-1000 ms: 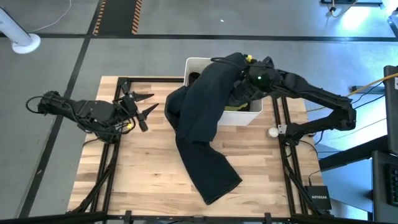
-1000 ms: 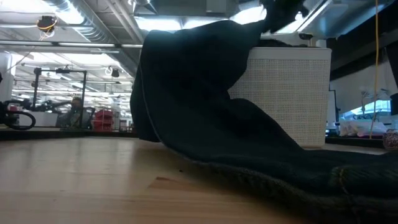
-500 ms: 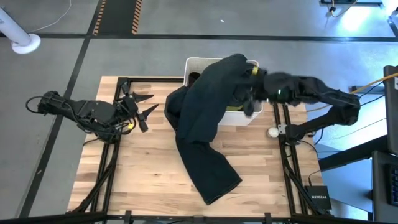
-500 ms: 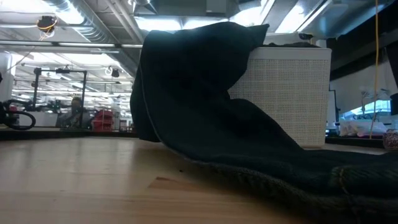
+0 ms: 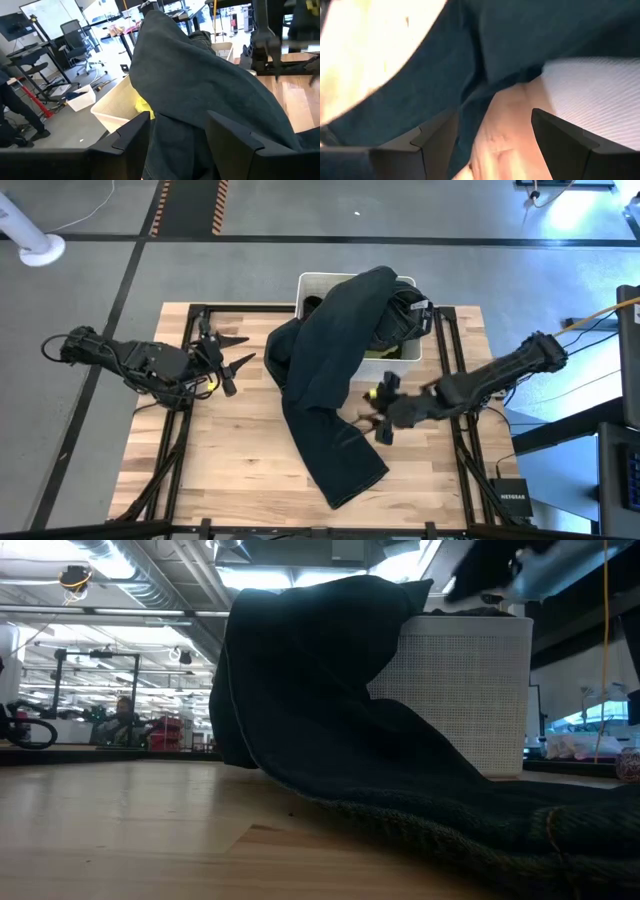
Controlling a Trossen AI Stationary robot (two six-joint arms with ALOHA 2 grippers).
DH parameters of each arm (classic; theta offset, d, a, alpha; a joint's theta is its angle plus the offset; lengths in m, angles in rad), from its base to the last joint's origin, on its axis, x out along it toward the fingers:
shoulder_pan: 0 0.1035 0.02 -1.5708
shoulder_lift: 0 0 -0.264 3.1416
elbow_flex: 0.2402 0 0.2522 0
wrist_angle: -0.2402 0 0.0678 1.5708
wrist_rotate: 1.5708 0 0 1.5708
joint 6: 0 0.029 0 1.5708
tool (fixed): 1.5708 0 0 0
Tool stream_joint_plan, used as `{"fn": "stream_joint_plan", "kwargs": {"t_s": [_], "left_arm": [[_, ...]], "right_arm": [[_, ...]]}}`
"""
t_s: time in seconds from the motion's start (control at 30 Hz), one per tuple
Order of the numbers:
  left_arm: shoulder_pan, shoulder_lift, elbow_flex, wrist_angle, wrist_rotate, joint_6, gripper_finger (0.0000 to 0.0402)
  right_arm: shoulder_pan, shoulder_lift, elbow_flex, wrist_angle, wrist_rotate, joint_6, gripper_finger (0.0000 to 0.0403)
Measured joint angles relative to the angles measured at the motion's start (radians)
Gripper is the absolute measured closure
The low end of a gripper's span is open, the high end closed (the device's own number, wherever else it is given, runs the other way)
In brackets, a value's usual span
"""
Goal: Sort clothes
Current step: Put the black pants into the white laundry organizer
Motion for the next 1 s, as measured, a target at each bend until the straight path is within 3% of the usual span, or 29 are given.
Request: {"fn": "stream_joint_plan", "kwargs": {"t_s": [0.2,0.33,0.47,0.67,0.9,1.0], "left_arm": [[0.000,0.000,0.000,0.012,0.000,0.022,0.0220],[0.000,0.000,0.000,0.010,0.000,0.024,0.0220],[0.000,0.000,0.000,0.010,0.000,0.030,0.0220],[0.000,0.000,0.000,0.010,0.000,0.032,0.0220],[0.000,0.000,0.000,0.012,0.000,0.039,0.0220],[0.000,0.000,0.000,0.011,0.000,0.038,0.0220]], "right_arm": [[0.006,0.107,-0.184,0.263,0.025,-0.024,0.0134],[-0.015,0.212,-0.195,0.342,0.150,-0.088,0.0134],[-0.060,0.310,-0.195,0.541,0.164,-0.228,0.0134],[-0.137,0.384,-0.148,0.681,0.171,-0.317,0.0134],[-0.163,0.388,-0.049,0.752,0.070,-0.412,0.0135],[-0.163,0.388,0.009,0.763,0.074,-0.468,0.0159]]}}
